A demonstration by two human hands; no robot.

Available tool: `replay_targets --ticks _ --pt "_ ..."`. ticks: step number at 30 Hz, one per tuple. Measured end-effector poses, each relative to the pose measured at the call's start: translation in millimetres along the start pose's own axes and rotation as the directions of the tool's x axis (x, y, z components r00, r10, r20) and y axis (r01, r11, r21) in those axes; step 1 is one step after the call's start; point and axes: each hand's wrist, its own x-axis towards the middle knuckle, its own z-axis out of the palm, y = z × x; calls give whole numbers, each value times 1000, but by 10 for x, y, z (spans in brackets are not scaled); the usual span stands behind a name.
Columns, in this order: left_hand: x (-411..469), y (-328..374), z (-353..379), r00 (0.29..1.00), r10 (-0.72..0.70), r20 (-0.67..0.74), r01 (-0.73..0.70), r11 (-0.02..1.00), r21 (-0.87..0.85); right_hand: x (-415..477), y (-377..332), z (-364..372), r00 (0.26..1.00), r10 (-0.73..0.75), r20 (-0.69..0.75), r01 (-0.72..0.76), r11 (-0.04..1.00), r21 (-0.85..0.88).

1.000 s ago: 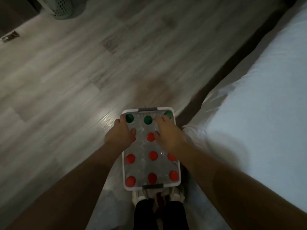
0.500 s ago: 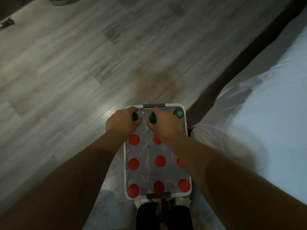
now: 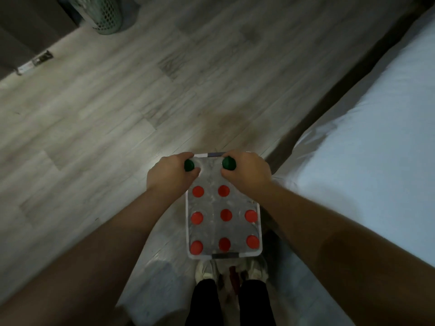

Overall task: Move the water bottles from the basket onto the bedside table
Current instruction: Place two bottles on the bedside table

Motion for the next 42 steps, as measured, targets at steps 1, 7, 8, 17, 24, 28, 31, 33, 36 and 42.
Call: replay_targets --ticks 1,7,8,17,24,28,31,33,36,42 --pt "-109 46 -152 1000 6 -13 -6 1000 -2 -108 -61 -126 1000 -4 -5 4 1000 9" --pt "-941 347 -1025 985 122 -126 -131 989 -68 -1141 -544 -897 992 60 -111 -42 986 159" --pt "-1095 398 -1150 979 141 -149 -157 982 -107 -1359 -640 -1014 983 78 -164 -48 983 179" --pt "-2405 798 -1740 941 320 -112 -339 875 -346 -3267 -1005 -1408 806 383 -452 -162 876 454" --pt "-3019 1218 -1564 837 545 50 -498 796 -344 -4396 -708 -1292 574 646 -503 -187 701 688" --pt "-3319 1600 -1388 709 692 138 -626 707 -328 -5011 -508 -1235 387 744 -544 -148 633 760" --pt "-3559 1903 -1200 562 816 137 -751 573 -330 -5497 -328 -1195 250 788 -563 -153 606 781" --pt "-3779 2121 -1039 507 845 172 -779 534 -329 -5862 -198 -1156 180 802 -570 -147 594 791" --pt "-4229 2420 -759 487 846 217 -785 532 -317 -6484 -7 -1063 114 821 -559 -124 570 812" --pt "-5300 2850 -97 446 866 225 -765 499 -407 -7795 426 -755 4 862 -507 -118 504 856"
